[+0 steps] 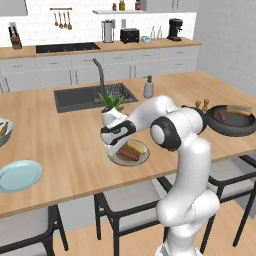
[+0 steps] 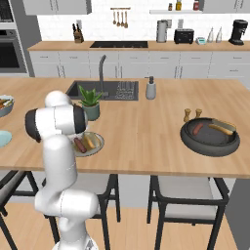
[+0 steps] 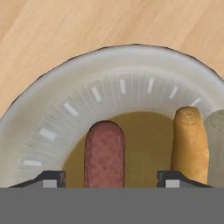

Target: Place one bun and one sausage from the bowl on each plate.

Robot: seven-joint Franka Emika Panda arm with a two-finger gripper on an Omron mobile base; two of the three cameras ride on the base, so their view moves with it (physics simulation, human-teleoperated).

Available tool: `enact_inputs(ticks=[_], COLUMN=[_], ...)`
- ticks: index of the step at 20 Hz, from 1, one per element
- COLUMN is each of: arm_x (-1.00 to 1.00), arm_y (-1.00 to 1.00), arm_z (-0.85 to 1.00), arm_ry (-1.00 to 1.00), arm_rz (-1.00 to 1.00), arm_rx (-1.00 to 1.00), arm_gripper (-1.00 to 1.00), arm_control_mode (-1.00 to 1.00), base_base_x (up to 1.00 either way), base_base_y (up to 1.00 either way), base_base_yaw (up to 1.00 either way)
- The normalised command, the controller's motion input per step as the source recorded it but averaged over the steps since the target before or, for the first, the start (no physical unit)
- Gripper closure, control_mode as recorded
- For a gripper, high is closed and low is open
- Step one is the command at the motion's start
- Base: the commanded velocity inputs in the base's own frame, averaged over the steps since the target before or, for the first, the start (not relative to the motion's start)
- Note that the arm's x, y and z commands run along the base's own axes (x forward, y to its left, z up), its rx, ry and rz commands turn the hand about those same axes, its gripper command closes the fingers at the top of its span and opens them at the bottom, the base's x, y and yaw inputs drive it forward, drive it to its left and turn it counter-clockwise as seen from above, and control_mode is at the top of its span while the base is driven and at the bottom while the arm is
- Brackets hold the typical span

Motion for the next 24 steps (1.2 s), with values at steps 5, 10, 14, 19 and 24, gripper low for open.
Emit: enact_inputs(ticks=[5, 10, 14, 19, 24], arm_x=[-0.37, -1.00, -0.99, -0.94, -1.00], arm_y=[-0.09, 0.00, -0.26, -0.51, -0.47], arm_z=[0.62, 1.00, 1.00, 1.00, 0.90], arm_ry=[-0.08, -0.08, 0.00, 0.02, -0.11], arm_rz=[0.00, 0.00, -0.07, -0.15, -0.17], arm_rx=[0.00, 0.05, 0.18, 0.21, 0.08], arm_gripper=[-1.00, -1.00, -1.00, -1.00, -1.00], arm_control_mode=[-1.00, -1.00, -1.00, -1.00, -1.00], base_base_x=[0.00, 0.00, 0.00, 0.00, 0.00], base_base_y=[0.00, 0.00, 0.00, 0.00, 0.00], base_base_yaw=[0.00, 0.00, 0.00, 0.00, 0.00])
